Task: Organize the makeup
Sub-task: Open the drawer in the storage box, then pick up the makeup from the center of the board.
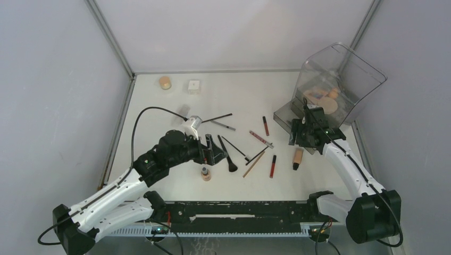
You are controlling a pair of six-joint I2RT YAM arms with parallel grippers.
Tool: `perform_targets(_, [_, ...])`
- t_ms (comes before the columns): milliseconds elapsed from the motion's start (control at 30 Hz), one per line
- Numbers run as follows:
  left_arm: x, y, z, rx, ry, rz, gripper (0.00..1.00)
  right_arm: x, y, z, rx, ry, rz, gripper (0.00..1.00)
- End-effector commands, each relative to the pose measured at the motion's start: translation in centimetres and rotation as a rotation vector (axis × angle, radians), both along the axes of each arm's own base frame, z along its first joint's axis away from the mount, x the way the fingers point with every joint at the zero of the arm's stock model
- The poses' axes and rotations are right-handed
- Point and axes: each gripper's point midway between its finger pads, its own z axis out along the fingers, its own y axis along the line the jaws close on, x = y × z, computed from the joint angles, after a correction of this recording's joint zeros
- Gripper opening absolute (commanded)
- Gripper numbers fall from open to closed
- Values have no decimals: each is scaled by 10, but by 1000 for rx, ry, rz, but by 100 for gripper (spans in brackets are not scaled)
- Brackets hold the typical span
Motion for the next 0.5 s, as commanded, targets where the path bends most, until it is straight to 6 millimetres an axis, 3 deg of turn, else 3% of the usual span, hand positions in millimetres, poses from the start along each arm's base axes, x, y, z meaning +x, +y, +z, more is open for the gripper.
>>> perform_targets(0, [3,0,6,-22,-29,15,100,6,14,6,49,-32,27,72])
perform_targets(200, [6,-2,15,-29,-43,16,100,1,17,30,48,-89,34,71])
perform_targets(333, [6,-3,17,-34,-43,12,100,-2,10,51,89,-195,-96,68])
perform_targets(467, [6,-2,16,-39,-41,20,100,-22,11,34,133,-170,-293,67])
